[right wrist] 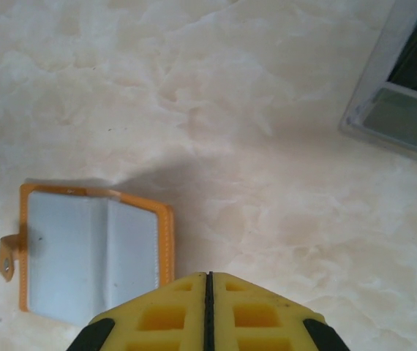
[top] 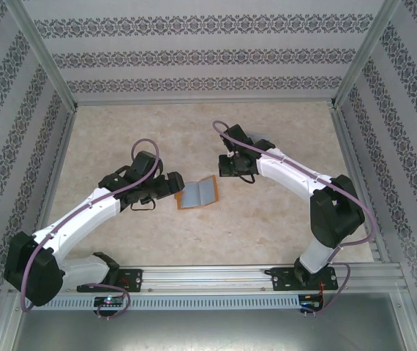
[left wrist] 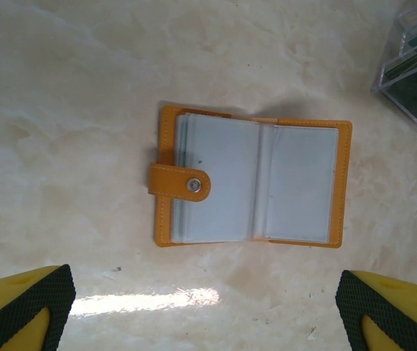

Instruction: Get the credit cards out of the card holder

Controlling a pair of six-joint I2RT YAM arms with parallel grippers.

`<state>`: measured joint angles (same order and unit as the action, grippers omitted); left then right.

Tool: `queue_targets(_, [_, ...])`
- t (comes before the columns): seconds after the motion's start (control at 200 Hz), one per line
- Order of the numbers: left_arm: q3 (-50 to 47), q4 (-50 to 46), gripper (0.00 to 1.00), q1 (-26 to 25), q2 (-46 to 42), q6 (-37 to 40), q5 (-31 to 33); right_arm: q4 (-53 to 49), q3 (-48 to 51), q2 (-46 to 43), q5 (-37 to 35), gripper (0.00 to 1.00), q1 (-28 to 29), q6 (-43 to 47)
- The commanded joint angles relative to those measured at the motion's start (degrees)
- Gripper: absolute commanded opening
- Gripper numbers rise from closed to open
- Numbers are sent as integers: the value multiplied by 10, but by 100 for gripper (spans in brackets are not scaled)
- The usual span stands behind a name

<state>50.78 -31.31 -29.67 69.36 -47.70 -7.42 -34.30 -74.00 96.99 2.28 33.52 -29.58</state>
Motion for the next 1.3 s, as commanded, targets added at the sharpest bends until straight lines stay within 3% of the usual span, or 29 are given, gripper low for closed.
queue_targets(0.0, [-10, 34, 94, -8, 17, -7, 15, 4, -1, 10, 34, 0, 3, 16])
queue_targets(0.185, [-6, 48, 88, -29, 53, -1, 1, 4, 9, 15, 49, 0, 10, 0])
queue_targets(0.6, [1, 102, 62, -61, 146, -5, -21, 27, 42, 48, 84, 0, 27, -7])
queue_targets(1.059, [34, 106, 51, -59, 230, 8, -11, 30, 36, 97, 84, 0, 29, 7])
queue_targets(1.294, [38, 101, 51, -58, 247, 13, 2, 35, 41, 108, 82, 0, 27, 6])
